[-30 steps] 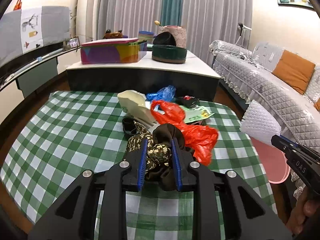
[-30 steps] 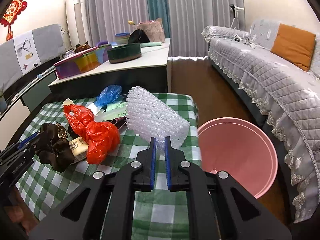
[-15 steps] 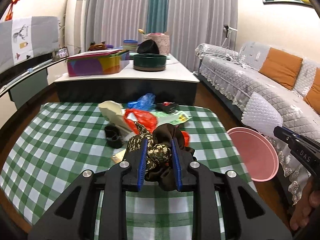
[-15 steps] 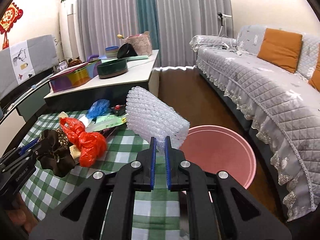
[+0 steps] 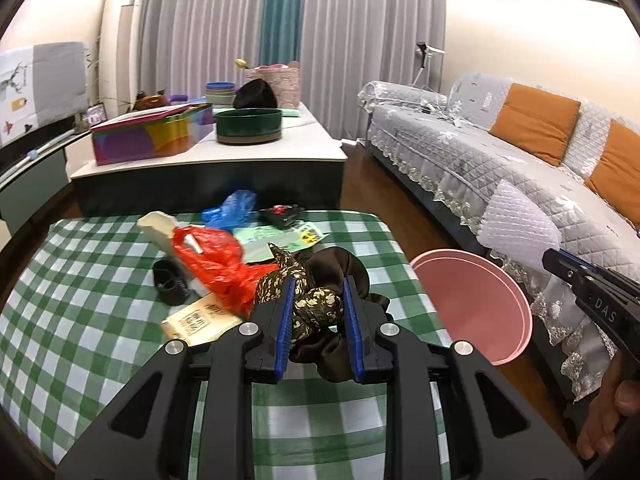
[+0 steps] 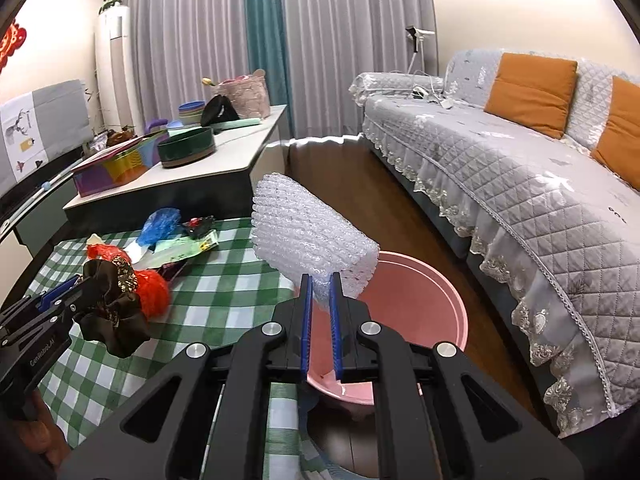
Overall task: Collect trash
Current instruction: 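Carry both items over the pink bucket and open both tools to drop them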
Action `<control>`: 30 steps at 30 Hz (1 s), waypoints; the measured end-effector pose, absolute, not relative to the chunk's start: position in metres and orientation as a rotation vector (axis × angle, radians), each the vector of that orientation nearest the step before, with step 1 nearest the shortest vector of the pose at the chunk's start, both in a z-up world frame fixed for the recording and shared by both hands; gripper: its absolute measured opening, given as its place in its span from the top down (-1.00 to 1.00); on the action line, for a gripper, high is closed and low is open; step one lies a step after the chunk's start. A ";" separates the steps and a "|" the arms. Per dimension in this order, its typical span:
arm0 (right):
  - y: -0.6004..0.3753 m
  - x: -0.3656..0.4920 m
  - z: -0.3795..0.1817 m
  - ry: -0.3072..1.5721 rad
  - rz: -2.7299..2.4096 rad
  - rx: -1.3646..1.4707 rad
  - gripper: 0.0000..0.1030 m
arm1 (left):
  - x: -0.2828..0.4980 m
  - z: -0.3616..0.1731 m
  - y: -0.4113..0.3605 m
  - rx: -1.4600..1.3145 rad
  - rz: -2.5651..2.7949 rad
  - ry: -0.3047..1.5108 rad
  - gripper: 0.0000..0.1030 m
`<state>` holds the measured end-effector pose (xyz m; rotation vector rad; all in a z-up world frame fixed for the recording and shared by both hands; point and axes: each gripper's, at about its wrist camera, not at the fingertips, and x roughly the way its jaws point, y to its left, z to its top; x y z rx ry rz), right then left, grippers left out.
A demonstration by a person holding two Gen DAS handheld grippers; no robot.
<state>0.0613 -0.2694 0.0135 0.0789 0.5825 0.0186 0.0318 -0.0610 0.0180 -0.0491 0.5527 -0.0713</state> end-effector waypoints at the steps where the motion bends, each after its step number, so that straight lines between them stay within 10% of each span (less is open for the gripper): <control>1: -0.271 0.062 0.013 0.583 0.015 0.081 0.83 | 0.033 0.017 -0.063 -0.045 -0.075 0.554 0.55; 30: -0.313 0.094 0.009 0.594 -0.081 0.132 0.83 | 0.087 0.020 -0.121 -0.026 -0.243 0.553 0.55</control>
